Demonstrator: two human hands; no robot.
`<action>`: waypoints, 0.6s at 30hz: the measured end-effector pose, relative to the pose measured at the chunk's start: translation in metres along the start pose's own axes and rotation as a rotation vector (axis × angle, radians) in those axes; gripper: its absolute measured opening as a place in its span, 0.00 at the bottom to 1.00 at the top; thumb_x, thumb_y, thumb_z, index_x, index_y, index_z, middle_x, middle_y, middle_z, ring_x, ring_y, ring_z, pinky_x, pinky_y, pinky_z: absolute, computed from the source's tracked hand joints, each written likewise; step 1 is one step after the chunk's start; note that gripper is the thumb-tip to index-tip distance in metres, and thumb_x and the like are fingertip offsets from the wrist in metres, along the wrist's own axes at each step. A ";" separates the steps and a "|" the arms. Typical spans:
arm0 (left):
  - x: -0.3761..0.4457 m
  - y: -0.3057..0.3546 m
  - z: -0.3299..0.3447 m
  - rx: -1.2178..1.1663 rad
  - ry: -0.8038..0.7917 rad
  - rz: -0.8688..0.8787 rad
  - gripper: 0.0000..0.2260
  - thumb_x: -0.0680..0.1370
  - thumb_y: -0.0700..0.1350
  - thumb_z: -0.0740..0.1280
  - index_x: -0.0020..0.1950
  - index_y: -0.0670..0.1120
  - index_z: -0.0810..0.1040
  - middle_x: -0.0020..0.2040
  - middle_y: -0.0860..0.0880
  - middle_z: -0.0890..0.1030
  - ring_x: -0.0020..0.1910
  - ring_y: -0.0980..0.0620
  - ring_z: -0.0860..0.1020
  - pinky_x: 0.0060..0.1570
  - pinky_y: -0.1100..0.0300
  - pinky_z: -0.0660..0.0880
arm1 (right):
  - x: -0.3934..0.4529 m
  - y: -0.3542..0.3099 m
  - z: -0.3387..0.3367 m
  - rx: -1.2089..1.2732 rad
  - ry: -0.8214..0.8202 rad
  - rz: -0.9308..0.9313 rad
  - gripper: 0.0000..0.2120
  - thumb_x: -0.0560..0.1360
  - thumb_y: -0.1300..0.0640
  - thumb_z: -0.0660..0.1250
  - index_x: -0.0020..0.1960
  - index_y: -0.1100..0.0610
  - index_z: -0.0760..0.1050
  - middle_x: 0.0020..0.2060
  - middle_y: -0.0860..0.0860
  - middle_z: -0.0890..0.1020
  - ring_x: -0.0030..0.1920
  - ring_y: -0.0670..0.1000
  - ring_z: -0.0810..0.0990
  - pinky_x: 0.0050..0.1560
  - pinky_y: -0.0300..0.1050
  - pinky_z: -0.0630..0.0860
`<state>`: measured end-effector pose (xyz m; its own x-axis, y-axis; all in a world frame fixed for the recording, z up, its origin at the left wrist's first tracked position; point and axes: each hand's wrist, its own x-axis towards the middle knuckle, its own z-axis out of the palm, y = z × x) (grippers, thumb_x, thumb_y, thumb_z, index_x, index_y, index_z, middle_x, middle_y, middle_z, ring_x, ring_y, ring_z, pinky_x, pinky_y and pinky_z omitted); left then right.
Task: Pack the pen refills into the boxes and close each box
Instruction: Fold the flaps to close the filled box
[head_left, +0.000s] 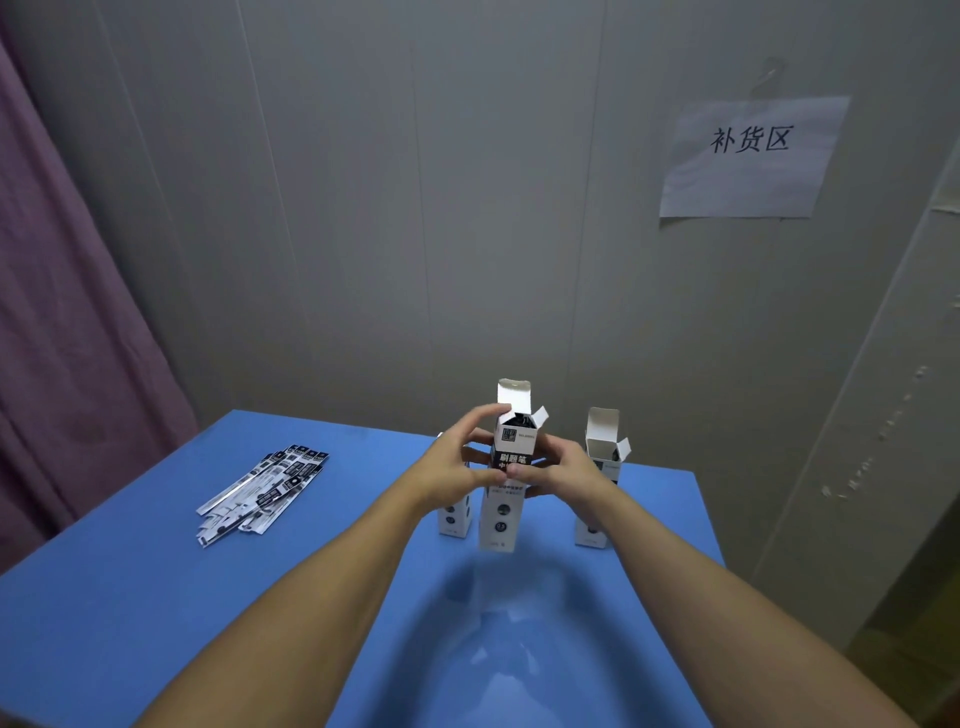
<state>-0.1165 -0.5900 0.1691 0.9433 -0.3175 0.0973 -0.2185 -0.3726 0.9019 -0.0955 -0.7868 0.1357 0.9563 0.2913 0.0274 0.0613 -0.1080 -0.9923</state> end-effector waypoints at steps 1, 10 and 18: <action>0.001 0.001 0.000 0.006 0.013 -0.005 0.34 0.73 0.36 0.75 0.67 0.69 0.69 0.60 0.52 0.79 0.56 0.53 0.82 0.57 0.49 0.80 | 0.000 -0.001 -0.001 0.029 -0.016 0.005 0.16 0.75 0.58 0.74 0.61 0.53 0.80 0.55 0.52 0.84 0.56 0.56 0.83 0.57 0.62 0.80; 0.001 0.001 -0.003 0.007 0.009 -0.043 0.31 0.73 0.33 0.74 0.62 0.67 0.72 0.57 0.51 0.80 0.53 0.51 0.82 0.54 0.50 0.81 | 0.002 -0.022 -0.011 0.311 0.001 0.100 0.15 0.80 0.51 0.62 0.54 0.59 0.83 0.54 0.61 0.84 0.53 0.59 0.82 0.58 0.58 0.76; 0.003 0.005 -0.006 -0.013 -0.043 -0.069 0.34 0.73 0.31 0.71 0.66 0.67 0.73 0.57 0.51 0.81 0.52 0.53 0.83 0.46 0.59 0.78 | 0.012 -0.026 -0.010 0.374 0.091 0.034 0.12 0.75 0.66 0.69 0.58 0.61 0.78 0.50 0.58 0.84 0.47 0.57 0.83 0.51 0.58 0.77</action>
<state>-0.1136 -0.5871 0.1762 0.9443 -0.3287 0.0167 -0.1496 -0.3834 0.9114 -0.0826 -0.7901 0.1627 0.9785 0.2057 -0.0120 -0.0630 0.2432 -0.9679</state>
